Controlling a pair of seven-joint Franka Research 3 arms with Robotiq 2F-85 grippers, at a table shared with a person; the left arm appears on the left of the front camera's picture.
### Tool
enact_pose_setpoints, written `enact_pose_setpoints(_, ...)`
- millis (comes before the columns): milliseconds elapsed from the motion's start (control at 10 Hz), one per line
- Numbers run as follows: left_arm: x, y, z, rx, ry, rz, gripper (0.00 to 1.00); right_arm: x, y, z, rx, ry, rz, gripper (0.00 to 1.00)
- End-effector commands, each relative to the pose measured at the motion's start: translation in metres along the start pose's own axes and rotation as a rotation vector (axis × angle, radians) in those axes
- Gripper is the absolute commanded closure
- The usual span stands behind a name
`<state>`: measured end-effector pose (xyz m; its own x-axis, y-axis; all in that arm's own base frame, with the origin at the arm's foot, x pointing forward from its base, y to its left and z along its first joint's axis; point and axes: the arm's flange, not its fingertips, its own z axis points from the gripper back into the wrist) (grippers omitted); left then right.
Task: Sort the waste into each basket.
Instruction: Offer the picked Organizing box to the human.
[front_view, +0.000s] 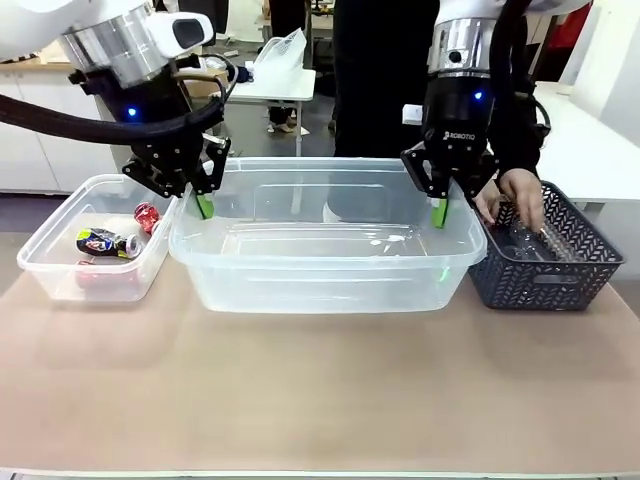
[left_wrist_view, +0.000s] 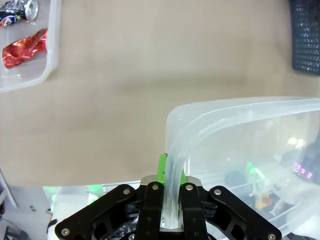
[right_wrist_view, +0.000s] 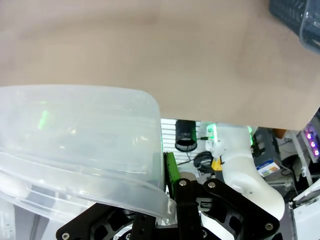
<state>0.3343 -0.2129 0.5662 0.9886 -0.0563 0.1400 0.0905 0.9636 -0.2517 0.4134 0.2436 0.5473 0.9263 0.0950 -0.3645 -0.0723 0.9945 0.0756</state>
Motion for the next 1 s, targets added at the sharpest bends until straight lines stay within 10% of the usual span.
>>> enact_pose_setpoints(0,-0.0020,0.0026,0.0016,0.016,-0.014,0.014,1.00,-0.0030,0.0016,-0.0003,0.000,0.003,0.009,1.00)
enact_pose_setpoints(900,-0.0020,0.0026,0.0016,0.016,-0.014,0.014,1.00,-0.0030,0.0016,-0.0003,0.000,0.003,0.009,1.00)
